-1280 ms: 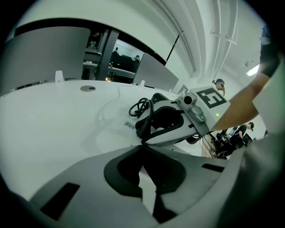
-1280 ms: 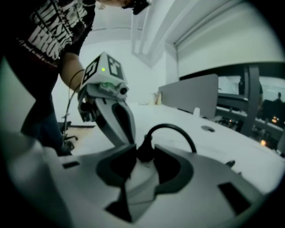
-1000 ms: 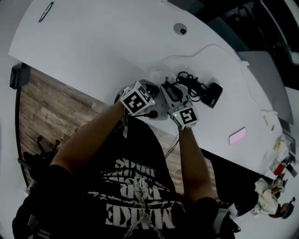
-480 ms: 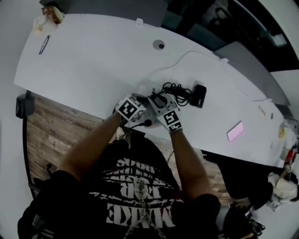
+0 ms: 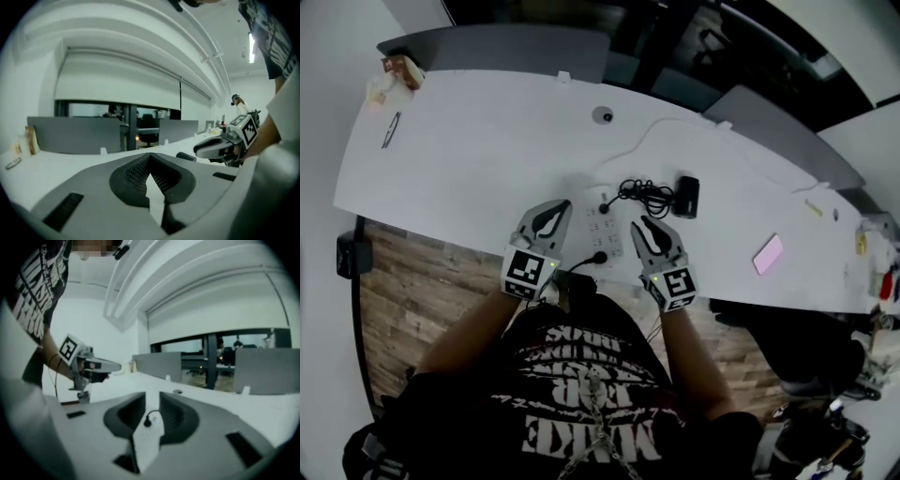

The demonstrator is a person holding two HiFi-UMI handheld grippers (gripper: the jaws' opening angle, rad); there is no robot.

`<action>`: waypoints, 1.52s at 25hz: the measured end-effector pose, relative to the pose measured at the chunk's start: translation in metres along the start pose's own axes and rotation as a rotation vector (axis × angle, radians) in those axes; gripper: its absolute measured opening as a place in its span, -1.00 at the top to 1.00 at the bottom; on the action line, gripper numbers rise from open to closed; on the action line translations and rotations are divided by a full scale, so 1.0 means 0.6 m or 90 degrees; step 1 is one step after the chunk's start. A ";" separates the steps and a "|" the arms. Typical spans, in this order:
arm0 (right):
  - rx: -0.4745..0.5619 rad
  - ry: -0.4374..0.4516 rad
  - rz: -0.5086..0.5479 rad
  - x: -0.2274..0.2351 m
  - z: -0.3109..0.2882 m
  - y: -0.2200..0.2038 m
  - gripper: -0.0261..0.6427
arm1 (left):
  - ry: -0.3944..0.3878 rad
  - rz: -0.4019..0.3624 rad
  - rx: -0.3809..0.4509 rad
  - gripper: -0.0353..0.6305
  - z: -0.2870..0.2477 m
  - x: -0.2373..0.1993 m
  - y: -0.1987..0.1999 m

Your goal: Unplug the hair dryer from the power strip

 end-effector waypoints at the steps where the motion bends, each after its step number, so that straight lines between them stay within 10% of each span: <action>1: 0.025 -0.024 -0.011 -0.002 0.025 0.016 0.67 | 0.029 -0.007 0.034 0.83 0.029 -0.007 0.020; 10: 0.113 -0.111 -0.006 -0.056 0.134 0.077 0.80 | 0.118 -0.013 0.138 0.83 0.165 -0.033 0.083; 27: 0.132 -0.154 -0.008 -0.124 0.184 0.081 0.81 | 0.055 -0.034 0.158 0.83 0.217 0.002 0.067; 32: 0.107 -0.096 0.003 -0.097 0.155 0.071 0.80 | 0.036 -0.032 0.106 0.83 0.151 0.014 0.045; 38: 0.039 0.037 0.016 -0.066 0.037 0.016 0.80 | -0.026 0.000 -0.105 0.83 0.007 0.050 -0.056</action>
Point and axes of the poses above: the fingertips, and each gripper's own axes: z backward along the fingers, x to its right, y out of its top, the point moved 7 cm from there along z, backward along the fingers, and after that the axes turned 14 degrees about -x, right-handed, at the moved point
